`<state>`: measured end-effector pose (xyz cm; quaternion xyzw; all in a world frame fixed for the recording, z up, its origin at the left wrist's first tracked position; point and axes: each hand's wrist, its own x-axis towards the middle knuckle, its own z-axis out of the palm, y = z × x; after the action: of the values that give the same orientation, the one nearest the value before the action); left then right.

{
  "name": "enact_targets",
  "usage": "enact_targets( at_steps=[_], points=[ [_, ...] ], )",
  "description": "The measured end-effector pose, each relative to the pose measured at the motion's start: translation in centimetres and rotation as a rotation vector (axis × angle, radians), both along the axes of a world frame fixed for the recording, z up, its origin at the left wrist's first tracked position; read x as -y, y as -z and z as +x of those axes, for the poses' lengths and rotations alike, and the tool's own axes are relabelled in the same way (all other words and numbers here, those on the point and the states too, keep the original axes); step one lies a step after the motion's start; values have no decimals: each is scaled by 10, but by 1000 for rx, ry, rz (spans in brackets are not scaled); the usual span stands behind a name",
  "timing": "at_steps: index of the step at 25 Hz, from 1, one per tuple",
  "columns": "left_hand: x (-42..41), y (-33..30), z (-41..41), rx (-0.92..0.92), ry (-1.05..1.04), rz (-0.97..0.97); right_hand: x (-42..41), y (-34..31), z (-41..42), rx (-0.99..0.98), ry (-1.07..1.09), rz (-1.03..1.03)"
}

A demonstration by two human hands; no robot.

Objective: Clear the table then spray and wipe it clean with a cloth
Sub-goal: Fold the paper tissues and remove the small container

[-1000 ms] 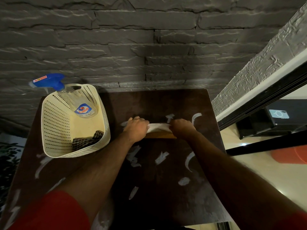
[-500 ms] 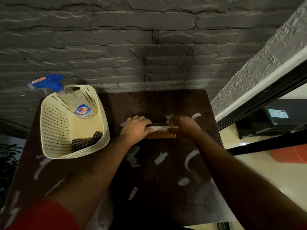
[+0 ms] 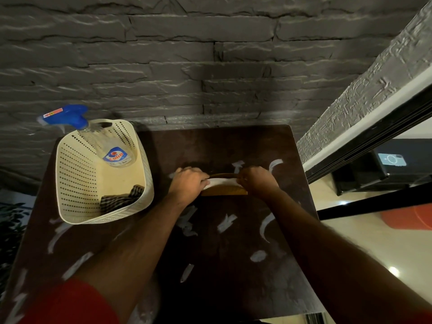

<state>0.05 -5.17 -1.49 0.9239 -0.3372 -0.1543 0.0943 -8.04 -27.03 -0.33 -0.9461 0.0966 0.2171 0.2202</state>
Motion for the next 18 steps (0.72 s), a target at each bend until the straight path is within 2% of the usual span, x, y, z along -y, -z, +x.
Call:
enact_targets(
  at_steps=[4,9,15,18],
  points=[
    [-4,-5,0,-75,4,23,9,-4,1,30,-9,11],
    [14,-1,-3,-121,82,133,-6,2,6,-54,-81,-126],
    [13,14,-8,-98,-61,52,-17,9,0,-18,-2,-155],
    [10,10,-8,-71,-58,18,-22,3,-1,-12,6,-169]
  ],
)
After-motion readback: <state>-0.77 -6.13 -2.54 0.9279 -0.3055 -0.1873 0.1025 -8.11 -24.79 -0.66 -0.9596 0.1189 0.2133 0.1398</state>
